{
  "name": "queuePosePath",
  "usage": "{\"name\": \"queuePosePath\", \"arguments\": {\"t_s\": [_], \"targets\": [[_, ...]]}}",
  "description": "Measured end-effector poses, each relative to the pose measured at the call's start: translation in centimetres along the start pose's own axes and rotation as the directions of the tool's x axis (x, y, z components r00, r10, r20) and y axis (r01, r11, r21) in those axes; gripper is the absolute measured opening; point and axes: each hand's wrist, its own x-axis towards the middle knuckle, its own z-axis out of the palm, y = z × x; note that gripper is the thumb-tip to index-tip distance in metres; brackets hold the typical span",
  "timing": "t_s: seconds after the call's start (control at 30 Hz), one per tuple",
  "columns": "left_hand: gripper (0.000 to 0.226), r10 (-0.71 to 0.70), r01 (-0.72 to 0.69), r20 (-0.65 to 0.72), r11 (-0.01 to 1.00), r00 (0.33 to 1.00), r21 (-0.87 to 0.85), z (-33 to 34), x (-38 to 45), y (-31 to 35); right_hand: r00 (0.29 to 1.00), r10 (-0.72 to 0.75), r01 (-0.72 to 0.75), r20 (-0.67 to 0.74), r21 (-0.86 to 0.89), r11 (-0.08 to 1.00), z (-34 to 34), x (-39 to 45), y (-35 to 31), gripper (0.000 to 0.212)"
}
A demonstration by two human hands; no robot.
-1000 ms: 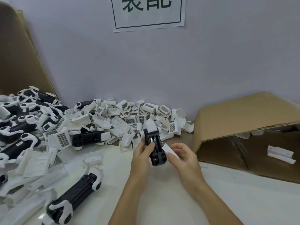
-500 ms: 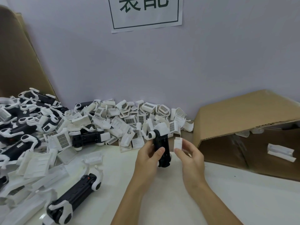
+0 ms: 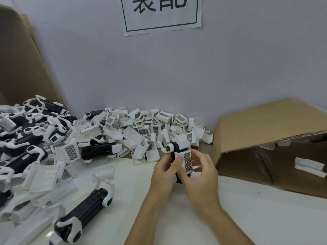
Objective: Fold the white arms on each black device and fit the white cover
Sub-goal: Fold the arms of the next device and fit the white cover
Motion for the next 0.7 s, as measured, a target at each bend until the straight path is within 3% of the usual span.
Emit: {"name": "queuePosePath", "arguments": {"t_s": [0.27, 0.37, 0.43, 0.53, 0.6, 0.7], "targets": [[0.019, 0.019, -0.018, -0.048, 1.000, 0.999, 0.025, 0.0, 0.1, -0.1, 1.000, -0.031, 0.031, 0.005, 0.014, 0.999, 0.3, -0.2, -0.7, 0.047], [0.017, 0.004, 0.001, -0.105, 0.999, 0.994, 0.047, 0.1, 0.2, -0.3, 0.993, -0.098, 0.098, 0.065, 0.007, 0.995, 0.2, -0.3, -0.7, 0.040], [0.019, -0.053, 0.047, -0.161, 0.998, 0.986, -0.043, -0.1, 0.3, -0.2, 0.982, -0.143, 0.143, 0.124, 0.011, 0.990, 0.2, -0.3, -0.6, 0.035], [0.025, -0.121, 0.098, -0.203, 0.988, 0.972, -0.122, -0.4, 0.4, -0.3, 0.990, 0.021, -0.037, 0.137, 0.119, 0.992, 0.0, -0.1, -0.5, 0.028], [0.030, -0.110, 0.100, -0.206, 0.993, 0.972, -0.058, 0.0, 0.4, -0.5, 0.967, 0.166, -0.207, 0.196, 0.216, 0.954, -0.2, 0.1, -0.5, 0.030], [0.039, -0.046, 0.057, -0.151, 0.996, 0.987, 0.073, 0.7, 0.2, -0.6, 0.918, 0.236, -0.341, 0.318, 0.330, 0.880, -0.5, 0.5, -0.8, 0.034]]}}
